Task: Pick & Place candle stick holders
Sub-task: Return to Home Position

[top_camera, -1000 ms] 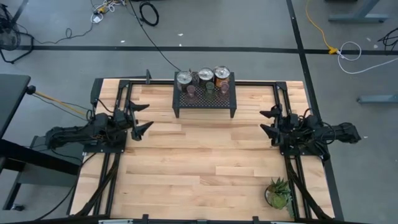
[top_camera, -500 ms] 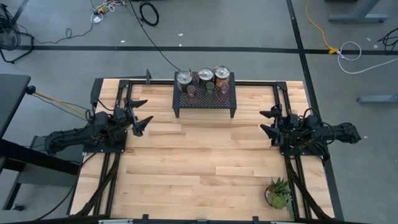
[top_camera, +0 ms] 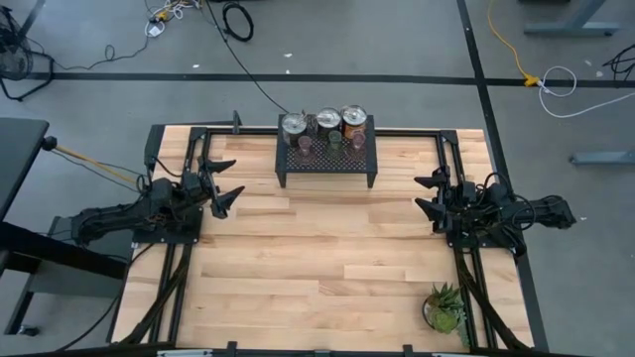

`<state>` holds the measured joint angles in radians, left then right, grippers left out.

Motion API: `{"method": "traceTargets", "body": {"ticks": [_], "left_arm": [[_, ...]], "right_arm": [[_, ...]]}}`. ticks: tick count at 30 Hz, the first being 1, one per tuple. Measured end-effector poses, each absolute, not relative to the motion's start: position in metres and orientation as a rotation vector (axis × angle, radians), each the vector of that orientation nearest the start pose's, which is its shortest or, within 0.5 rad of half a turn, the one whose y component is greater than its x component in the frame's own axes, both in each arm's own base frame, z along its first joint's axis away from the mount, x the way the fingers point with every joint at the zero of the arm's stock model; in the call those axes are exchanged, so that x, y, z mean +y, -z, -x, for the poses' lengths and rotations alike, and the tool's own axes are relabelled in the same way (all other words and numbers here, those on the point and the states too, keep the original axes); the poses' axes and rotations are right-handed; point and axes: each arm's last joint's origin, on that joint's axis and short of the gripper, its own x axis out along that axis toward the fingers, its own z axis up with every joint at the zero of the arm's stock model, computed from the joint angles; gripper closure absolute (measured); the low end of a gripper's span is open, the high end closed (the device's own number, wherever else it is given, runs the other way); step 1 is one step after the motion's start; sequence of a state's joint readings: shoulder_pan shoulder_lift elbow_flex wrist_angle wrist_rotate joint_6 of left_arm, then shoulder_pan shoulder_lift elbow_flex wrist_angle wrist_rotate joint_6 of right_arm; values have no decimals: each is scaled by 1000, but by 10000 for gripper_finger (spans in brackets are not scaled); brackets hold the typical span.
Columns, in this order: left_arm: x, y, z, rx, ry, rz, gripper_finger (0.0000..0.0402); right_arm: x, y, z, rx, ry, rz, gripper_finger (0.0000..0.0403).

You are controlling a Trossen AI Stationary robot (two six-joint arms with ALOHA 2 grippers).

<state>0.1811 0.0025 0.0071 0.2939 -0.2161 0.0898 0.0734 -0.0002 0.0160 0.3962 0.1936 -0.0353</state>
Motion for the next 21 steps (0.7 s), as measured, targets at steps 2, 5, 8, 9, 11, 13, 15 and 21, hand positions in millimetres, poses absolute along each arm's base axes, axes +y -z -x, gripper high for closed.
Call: {"method": "traceTargets", "body": {"ticks": [2, 5, 8, 9, 11, 13, 15, 21], "left_arm": [[21, -194, -90, -283, -392, -81, 12], [19, -194, -91, -284, -369, -77, 12], [19, -194, -91, -286, -359, -77, 12], [19, -194, -91, -285, -360, -76, 12], [19, -194, -91, -285, -360, -77, 12], [19, -194, -91, -285, -360, -76, 12], [19, -194, -91, -284, -360, -76, 12], [18, -193, -91, -280, -356, -76, 12]], "right_arm": [[1, -206, -88, -406, 126, -20, 124], [1, -206, -88, -406, 126, -20, 124], [1, -206, -88, -406, 126, -20, 124], [1, -206, -88, -406, 126, -20, 124], [1, -206, -88, -406, 126, -20, 124], [1, -206, -88, -406, 126, -20, 124], [1, -206, -88, -406, 126, -20, 124], [1, -206, -88, -406, 126, -20, 124]]}}
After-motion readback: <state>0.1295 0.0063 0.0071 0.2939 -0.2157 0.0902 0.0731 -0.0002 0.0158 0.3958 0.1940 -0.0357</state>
